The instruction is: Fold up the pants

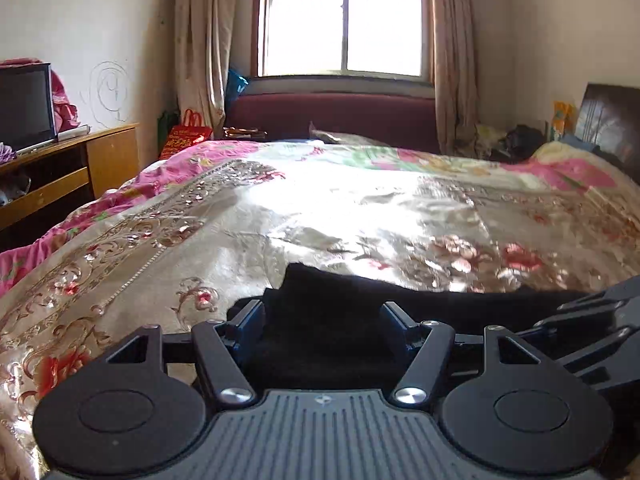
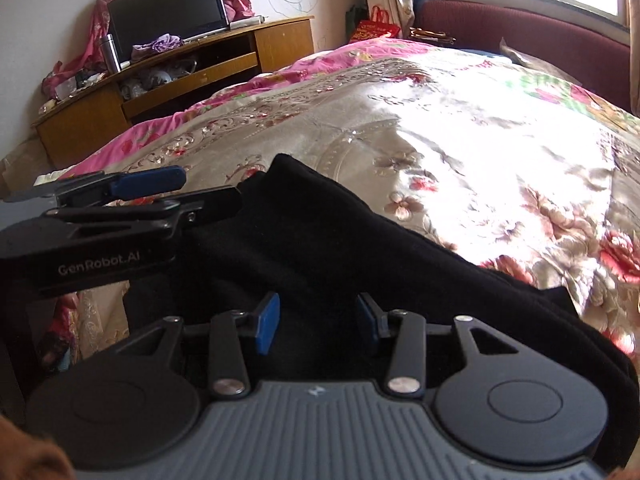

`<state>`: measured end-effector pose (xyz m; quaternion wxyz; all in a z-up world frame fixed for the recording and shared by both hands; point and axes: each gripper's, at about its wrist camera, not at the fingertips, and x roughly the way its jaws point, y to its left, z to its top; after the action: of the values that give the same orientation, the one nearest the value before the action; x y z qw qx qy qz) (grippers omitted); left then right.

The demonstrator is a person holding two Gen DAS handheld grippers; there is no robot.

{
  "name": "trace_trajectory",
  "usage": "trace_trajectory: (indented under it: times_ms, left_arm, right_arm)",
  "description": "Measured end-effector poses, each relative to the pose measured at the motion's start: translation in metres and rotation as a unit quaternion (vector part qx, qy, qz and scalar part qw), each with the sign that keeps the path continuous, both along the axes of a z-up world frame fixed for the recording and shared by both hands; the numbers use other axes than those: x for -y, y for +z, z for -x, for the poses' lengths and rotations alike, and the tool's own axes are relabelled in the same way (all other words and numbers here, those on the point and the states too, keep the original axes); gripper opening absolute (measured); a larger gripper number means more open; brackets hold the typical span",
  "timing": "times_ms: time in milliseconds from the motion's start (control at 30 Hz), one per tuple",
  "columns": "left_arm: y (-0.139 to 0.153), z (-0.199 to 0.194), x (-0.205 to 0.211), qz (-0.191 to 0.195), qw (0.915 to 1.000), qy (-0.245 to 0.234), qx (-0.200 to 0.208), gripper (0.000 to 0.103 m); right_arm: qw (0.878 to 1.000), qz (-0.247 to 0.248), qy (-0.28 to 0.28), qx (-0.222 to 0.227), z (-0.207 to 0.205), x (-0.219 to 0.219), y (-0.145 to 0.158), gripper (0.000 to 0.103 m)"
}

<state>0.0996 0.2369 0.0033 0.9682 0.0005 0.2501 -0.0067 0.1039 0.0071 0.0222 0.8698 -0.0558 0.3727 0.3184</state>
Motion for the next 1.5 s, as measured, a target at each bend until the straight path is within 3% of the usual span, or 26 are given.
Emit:
trace_trajectory:
  times_ms: [67,133,267,400,500,633,733,800,900,1033,1200,1333,1433,1500]
  left_arm:
    - [-0.017,-0.007,0.012,-0.03,0.9979,0.001,-0.058,0.078]
    - [-0.026,0.006,0.026,-0.046,0.9951,-0.007,-0.087,0.078]
    - [-0.012,0.018,0.039,-0.076,0.9944,-0.003,-0.073,0.078]
    - [0.016,0.026,0.06,-0.086,0.9958,-0.02,-0.024,0.078]
    - [0.023,0.031,0.081,-0.07,0.9953,-0.066,-0.006,0.08]
    - [0.0,0.028,0.109,-0.085,0.9887,-0.112,-0.052,0.081]
    - [-0.014,0.025,0.115,-0.088,0.9881,-0.104,-0.071,0.082]
    - [-0.012,0.021,0.108,-0.068,0.9901,-0.093,-0.081,0.087]
    - [-0.011,0.02,0.1,-0.065,0.9909,-0.083,-0.083,0.089]
    - [-0.006,0.02,0.101,-0.08,0.991,-0.078,-0.074,0.089]
    - [-0.002,0.024,0.116,-0.09,0.9896,-0.094,-0.061,0.089]
    - [-0.005,0.031,0.118,-0.11,0.9869,-0.1,-0.063,0.089]
    - [-0.005,0.032,0.114,-0.109,0.9863,-0.106,-0.065,0.089]
    - [-0.006,0.03,0.113,-0.103,0.9863,-0.108,-0.069,0.089]
  right_arm:
    - [0.999,-0.012,-0.033,-0.011,0.003,0.028,-0.001,0.043]
    - [0.996,-0.013,-0.084,-0.024,0.003,0.061,-0.001,0.042]
    - [0.983,-0.067,-0.17,-0.015,0.009,0.133,0.015,0.044]
    - [0.974,-0.052,-0.219,-0.003,-0.009,0.174,0.014,0.045]
    - [0.976,-0.035,-0.216,-0.014,-0.031,0.186,0.005,0.046]
    - [0.982,-0.002,-0.176,-0.066,-0.057,0.189,-0.018,0.046]
    - [0.974,0.027,-0.208,-0.08,-0.075,0.184,-0.034,0.032]
    - [0.97,-0.002,-0.226,-0.094,-0.081,0.189,-0.037,0.03]
    - [0.968,-0.046,-0.232,-0.078,-0.061,0.203,-0.021,0.032]
    - [0.96,-0.084,-0.247,-0.099,-0.017,0.224,-0.005,0.043]
    - [0.938,-0.167,-0.246,-0.175,0.003,0.227,-0.039,0.061]
    - [0.898,-0.295,-0.24,-0.223,0.0,0.234,-0.057,0.061]
    - [0.912,-0.284,-0.212,-0.207,0.004,0.236,-0.053,0.061]
    - [0.896,-0.308,-0.201,-0.248,-0.004,0.245,-0.071,0.061]
